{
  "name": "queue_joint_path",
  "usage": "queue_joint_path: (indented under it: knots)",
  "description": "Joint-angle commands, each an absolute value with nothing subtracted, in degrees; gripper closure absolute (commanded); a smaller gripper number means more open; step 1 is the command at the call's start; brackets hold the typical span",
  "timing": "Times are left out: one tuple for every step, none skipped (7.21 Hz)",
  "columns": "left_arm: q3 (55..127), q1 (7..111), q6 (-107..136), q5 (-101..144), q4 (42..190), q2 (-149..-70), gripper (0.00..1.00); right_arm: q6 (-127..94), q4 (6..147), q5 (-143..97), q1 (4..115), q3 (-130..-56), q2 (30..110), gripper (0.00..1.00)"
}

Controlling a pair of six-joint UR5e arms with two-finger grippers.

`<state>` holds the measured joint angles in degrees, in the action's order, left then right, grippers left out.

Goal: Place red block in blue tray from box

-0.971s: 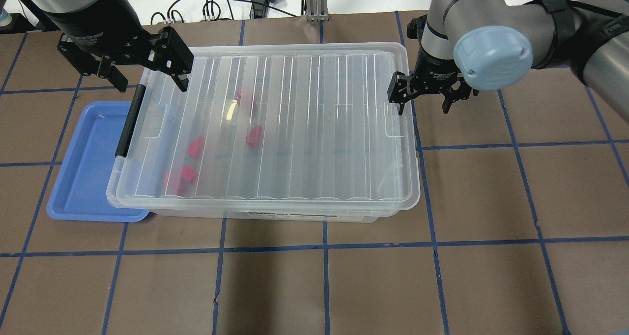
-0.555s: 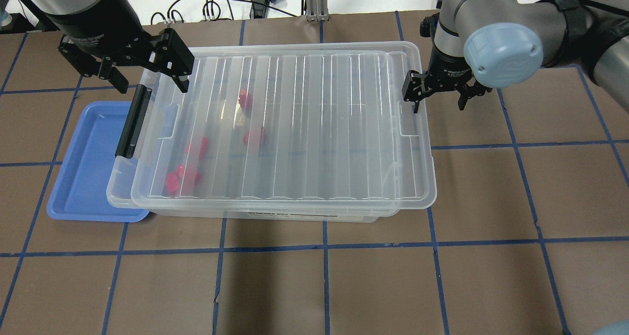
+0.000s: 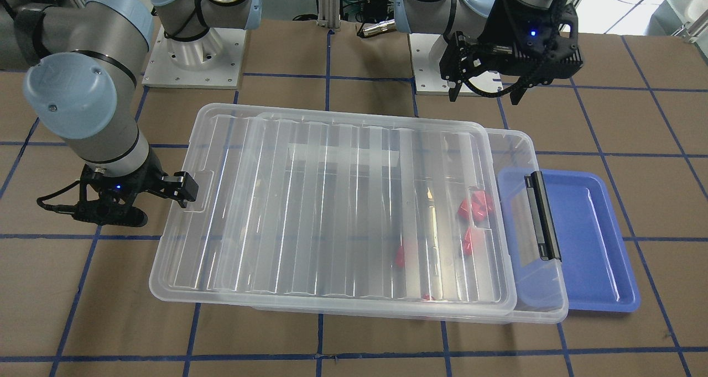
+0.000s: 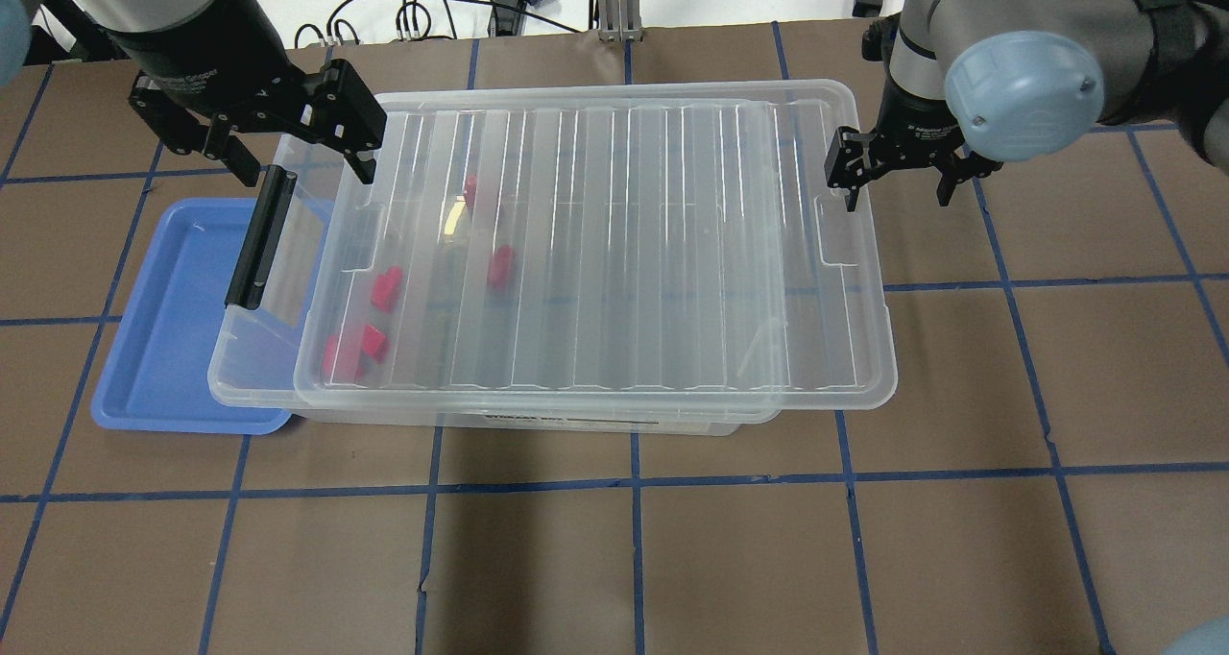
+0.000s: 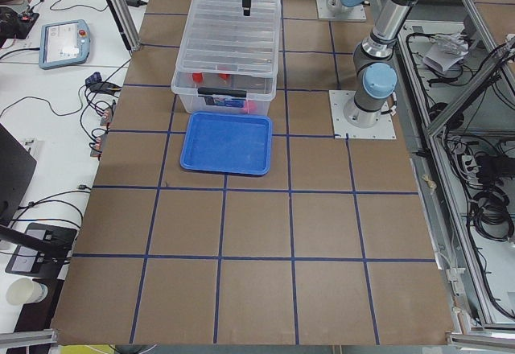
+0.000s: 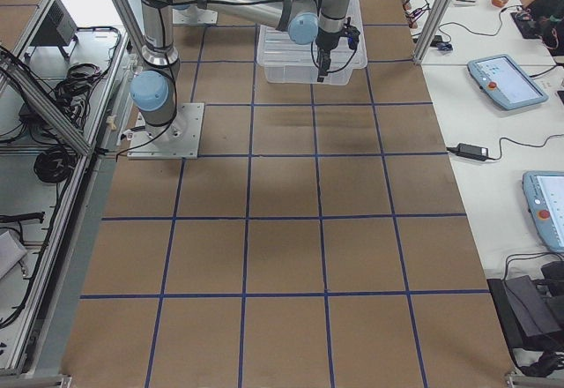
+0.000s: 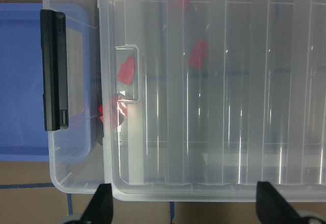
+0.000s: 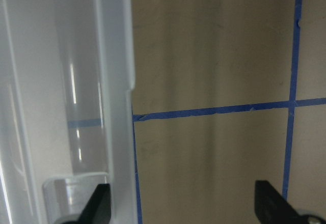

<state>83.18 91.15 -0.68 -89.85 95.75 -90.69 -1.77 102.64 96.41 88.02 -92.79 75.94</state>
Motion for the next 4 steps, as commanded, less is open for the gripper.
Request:
queue_joint_path:
  knots:
    - [83.15, 91.06, -1.14, -90.08, 91.85, -95.26, 0.00, -1.67, 102.66, 97.03, 86.84, -92.81, 76.11, 0.00]
    - [83.14, 91.05, -1.32, -90.17, 91.50, -96.23, 0.00, -1.50, 102.57, 98.60, 86.23, -92.81, 76.11, 0.00]
    - [83.14, 90.97, -1.49, -90.18, 91.23, -96.59, 0.00, -0.71, 102.22, 99.14, 85.18, -92.81, 76.11, 0.00]
    - [83.49, 90.79, -1.67, -90.18, 91.32, -96.59, 0.00, 0.51, 101.78, 99.23, 84.03, -92.81, 76.20, 0.00]
